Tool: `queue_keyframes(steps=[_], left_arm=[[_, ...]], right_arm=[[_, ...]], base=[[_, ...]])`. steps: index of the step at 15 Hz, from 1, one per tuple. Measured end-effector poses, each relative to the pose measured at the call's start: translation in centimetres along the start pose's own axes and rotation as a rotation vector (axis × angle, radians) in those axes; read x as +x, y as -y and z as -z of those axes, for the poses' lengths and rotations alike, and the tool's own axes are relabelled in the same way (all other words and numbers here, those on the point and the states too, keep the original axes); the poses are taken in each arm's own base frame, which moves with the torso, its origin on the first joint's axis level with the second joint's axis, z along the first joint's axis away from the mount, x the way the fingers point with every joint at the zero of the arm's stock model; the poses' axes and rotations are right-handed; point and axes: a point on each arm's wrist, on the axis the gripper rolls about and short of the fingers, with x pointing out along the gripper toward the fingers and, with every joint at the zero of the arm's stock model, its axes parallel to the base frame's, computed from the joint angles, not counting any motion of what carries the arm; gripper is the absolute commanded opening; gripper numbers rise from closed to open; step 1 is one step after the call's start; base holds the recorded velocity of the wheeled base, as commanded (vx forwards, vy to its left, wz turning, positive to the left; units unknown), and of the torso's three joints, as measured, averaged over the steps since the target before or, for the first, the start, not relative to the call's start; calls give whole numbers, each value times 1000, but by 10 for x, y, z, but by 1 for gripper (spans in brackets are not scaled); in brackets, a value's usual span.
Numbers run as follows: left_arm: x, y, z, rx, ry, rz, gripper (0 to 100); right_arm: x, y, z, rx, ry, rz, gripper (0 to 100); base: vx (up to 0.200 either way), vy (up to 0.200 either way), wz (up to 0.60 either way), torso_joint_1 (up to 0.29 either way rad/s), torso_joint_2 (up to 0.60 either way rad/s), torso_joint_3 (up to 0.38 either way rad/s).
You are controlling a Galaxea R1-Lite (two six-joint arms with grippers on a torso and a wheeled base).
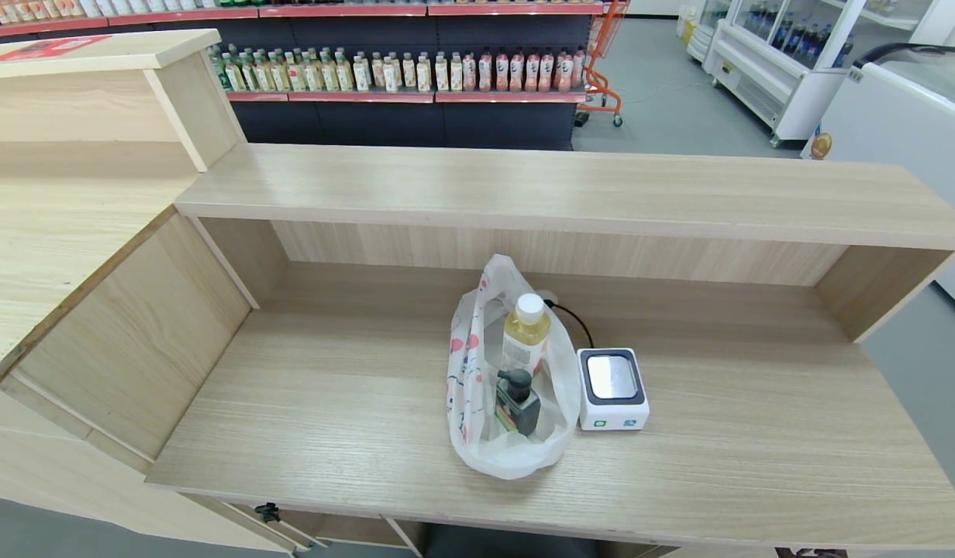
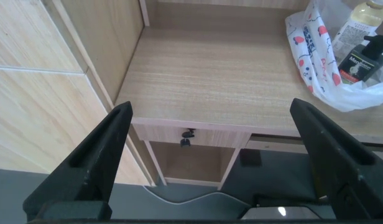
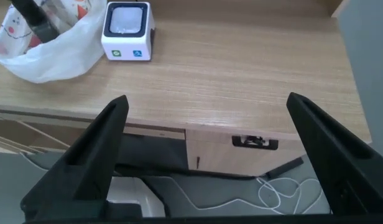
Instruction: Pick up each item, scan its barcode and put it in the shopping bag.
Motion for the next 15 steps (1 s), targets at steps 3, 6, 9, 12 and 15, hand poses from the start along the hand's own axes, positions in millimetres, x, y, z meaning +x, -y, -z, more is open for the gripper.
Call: queue_keyframes(steps=[3,6,9,12,15], left_arm=[[0,0,0,0,0,0,100],[0,0,0,2,0,1,100],[0,0,0,3,0,2,100],[0,0,0,0,0,2,100],[0,0,0,0,-1,1,100]], right_arm=[[0,0,0,1,-4,1,100],[0,0,1,-2,-6,1,100],[0,0,1,0,-8,1,100],[0,0,1,0,-9,1,100],[0,0,1,1,-10,1,100]], base=[[0,0,0,0,0,0],[200,-200,0,1,2,4],[200,-200,0,2,-1,2],[67,0,0,2,-1,-1],[0,0,0,0,0,0]])
